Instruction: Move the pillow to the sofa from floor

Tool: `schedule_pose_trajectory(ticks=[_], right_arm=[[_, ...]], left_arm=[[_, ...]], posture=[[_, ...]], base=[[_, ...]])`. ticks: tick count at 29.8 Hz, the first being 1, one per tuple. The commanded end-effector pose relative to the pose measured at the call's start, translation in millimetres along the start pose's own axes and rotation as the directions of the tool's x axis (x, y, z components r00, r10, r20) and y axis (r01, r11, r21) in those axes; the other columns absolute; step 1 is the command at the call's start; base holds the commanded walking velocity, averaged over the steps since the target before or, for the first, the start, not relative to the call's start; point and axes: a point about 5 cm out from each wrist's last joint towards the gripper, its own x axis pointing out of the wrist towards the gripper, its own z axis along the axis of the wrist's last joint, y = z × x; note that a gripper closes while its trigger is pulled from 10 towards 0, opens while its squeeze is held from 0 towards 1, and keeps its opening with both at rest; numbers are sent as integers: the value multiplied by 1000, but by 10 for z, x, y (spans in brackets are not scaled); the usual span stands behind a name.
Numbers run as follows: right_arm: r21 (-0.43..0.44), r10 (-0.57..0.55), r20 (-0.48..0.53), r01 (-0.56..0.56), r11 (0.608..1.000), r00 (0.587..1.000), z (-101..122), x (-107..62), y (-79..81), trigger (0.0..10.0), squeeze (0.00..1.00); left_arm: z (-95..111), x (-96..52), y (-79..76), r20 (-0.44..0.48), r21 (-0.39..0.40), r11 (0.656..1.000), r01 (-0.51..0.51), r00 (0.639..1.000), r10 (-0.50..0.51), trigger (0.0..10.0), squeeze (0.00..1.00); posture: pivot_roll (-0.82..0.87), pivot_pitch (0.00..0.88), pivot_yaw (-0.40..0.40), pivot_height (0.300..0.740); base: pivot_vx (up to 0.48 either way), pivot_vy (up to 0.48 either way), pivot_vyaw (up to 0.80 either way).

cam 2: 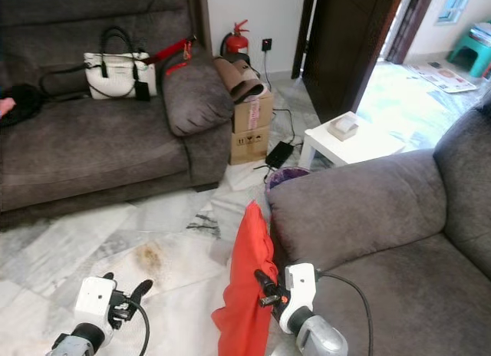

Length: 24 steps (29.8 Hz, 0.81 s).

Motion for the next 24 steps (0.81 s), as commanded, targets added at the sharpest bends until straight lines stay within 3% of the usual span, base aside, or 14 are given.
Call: schedule_pose_trajectory(ticks=[1, 11, 24], right_arm=[[-31, 12, 68, -10, 999, 998, 136, 33, 7, 10000, 0], [-30, 4, 71, -1, 1000, 997, 143, 32, -5, 10000, 0], [-14, -21, 78, 22, 1000, 997, 145, 22, -36, 10000, 0]], left_arm=[[-22, -20, 25, -12, -3, 1000, -6, 1000, 6, 10000, 0], [-23, -21, 30, -12, -2, 1000, -8, 1000, 8, 10000, 0], [-38, -28, 44, -21, 4, 1000, -13, 1000, 13, 10000, 0]], posture=[[164, 115, -20, 740], [164, 114, -21, 740], [164, 115, -20, 740]], base=[[-281, 0, 0], [-282, 0, 0], [0, 0, 0]])
